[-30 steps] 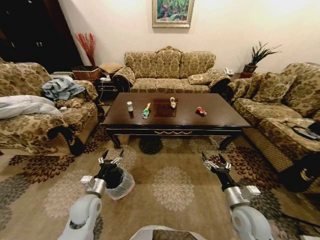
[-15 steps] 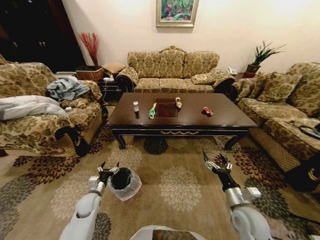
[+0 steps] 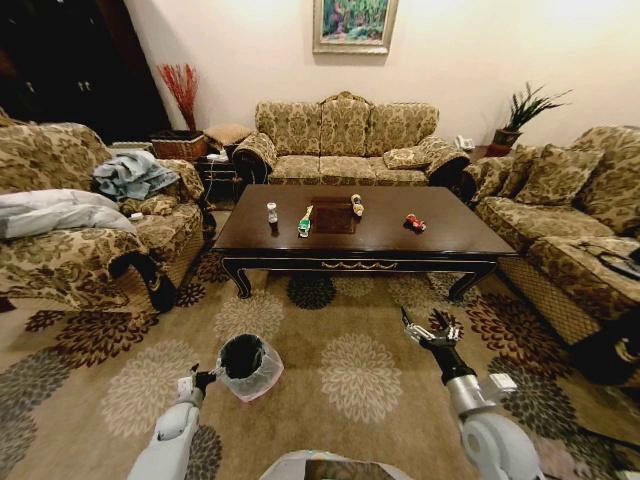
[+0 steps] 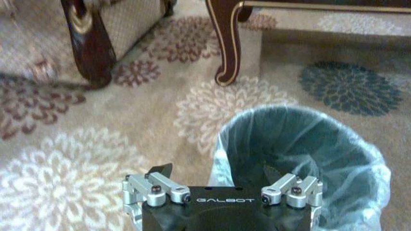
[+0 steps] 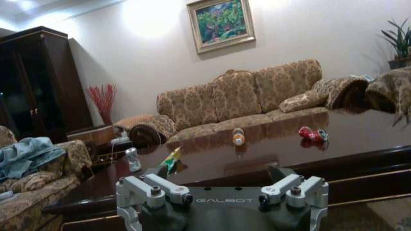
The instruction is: Move to the front of the table and place the trash on the table into the trash bin.
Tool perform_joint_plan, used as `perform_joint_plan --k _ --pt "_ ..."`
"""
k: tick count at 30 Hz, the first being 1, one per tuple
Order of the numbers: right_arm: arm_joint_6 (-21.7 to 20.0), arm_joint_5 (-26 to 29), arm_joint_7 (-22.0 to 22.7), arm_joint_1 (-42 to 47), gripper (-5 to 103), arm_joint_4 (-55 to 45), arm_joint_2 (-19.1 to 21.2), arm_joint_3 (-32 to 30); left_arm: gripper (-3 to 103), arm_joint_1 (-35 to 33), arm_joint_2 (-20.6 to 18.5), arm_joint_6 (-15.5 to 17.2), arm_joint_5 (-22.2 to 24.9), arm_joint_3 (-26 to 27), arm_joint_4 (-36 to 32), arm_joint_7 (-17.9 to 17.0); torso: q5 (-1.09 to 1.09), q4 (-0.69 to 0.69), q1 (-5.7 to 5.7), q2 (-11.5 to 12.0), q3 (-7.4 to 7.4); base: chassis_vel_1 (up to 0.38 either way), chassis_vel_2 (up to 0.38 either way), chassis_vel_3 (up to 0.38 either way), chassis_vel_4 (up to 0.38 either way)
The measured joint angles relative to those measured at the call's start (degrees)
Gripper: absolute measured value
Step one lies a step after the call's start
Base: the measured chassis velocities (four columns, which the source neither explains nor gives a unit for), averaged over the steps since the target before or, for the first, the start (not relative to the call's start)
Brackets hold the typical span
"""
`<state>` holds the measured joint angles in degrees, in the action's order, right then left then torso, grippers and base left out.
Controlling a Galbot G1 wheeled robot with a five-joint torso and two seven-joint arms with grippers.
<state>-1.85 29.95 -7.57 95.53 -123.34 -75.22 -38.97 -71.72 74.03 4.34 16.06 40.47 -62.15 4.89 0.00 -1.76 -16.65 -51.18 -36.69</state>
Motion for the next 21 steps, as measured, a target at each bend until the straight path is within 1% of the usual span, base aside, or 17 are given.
perform_joint_plan --k 1,4,7,12,16,21 --pt "0.00 0.00 0.00 0.00 100 0.00 0.00 0.00 97 0.00 0.00 0.00 0.00 0.00 0.00 0.00 0.00 0.00 0.00 0.00 0.00 0.000 0.000 0.000 0.000" --pt "-0.71 0.07 0.22 0.30 100 -0.50 0.20 -0.50 97 2.75 0.48 -0.59 -0.11 -0.85 4.71 0.52 -0.02 0.01 -0.01 0.00 0.00 0.000 0.000 0.000 0.000" --pt "-1.05 0.32 0.24 0.45 100 -0.69 0.35 -0.78 97 3.97 0.52 -0.77 -0.42 -1.35 6.55 0.85 -0.01 0.01 -0.01 0.00 -0.01 0.000 0.000 0.000 0.000" --pt "0.17 0.32 -0.44 0.66 100 -0.15 0.02 -0.85 97 5.30 0.39 -0.85 -1.13 -1.63 7.72 1.44 0.00 0.01 0.00 0.00 0.00 0.000 0.000 0.000 0.000" --pt "0.88 0.26 -0.78 0.82 100 0.40 -0.27 -0.69 97 6.27 -0.02 -0.38 0.17 -2.10 8.32 1.39 0.00 0.01 0.00 0.00 0.00 0.000 0.000 0.000 0.000" --pt "1.61 0.27 -1.76 0.71 100 0.88 -0.39 -0.65 97 7.50 -0.68 -0.71 -0.40 -2.73 9.86 1.31 0.00 0.00 0.01 0.00 0.00 -0.082 0.086 0.070 -0.080"
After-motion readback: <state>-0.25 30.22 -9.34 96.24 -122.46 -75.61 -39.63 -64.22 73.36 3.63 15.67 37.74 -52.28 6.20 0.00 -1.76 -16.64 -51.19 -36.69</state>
